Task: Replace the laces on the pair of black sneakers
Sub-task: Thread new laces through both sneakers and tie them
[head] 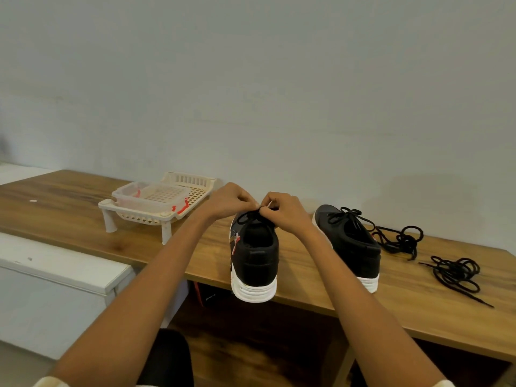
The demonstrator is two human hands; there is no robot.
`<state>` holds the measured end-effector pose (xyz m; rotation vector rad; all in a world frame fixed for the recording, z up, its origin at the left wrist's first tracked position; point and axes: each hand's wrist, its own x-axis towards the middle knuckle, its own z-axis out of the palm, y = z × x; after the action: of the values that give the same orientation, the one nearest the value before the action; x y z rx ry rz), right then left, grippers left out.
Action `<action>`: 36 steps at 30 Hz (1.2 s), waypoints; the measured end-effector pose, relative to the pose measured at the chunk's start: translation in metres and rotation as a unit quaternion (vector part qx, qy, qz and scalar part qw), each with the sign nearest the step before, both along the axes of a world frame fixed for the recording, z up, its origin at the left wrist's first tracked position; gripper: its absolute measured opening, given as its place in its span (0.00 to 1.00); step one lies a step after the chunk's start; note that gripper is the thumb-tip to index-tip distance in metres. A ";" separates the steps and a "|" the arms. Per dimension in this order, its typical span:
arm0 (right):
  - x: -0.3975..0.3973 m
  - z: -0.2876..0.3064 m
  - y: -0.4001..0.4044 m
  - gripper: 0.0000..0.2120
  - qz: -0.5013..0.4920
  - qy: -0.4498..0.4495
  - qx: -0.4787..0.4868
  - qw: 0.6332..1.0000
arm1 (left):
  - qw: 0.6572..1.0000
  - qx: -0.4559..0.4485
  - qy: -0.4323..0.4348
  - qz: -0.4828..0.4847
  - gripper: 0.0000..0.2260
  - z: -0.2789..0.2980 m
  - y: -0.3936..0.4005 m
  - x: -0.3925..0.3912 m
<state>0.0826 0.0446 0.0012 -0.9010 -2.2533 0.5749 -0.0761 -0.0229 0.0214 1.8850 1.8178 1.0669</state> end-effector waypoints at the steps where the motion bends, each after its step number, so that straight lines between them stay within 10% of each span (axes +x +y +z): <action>1: -0.002 -0.002 -0.002 0.03 -0.011 -0.009 0.033 0.999 | 0.999 -0.009 -0.041 -0.001 0.06 0.001 -0.001 -0.001; 11: -0.001 -0.008 -0.002 0.07 -0.014 0.000 0.086 0.996 | 0.977 -0.117 -0.170 0.047 0.08 -0.002 -0.002 0.006; 19: 0.013 -0.007 0.002 0.04 0.081 0.066 -0.053 0.993 | 0.995 0.051 -0.054 0.070 0.07 -0.013 0.006 0.017; 25: 0.012 -0.010 0.004 0.05 0.070 0.052 -0.029 0.996 | 0.977 -0.041 -0.207 0.029 0.17 -0.012 -0.001 0.000; 36: 0.012 -0.011 0.002 0.08 0.077 0.049 -0.027 0.995 | 0.975 0.036 -0.206 0.075 0.06 -0.018 0.007 0.010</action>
<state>0.0949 0.0464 -0.0096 -0.7123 -2.2391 0.7356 -0.0661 -0.0154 0.0035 1.4379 1.7131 1.4676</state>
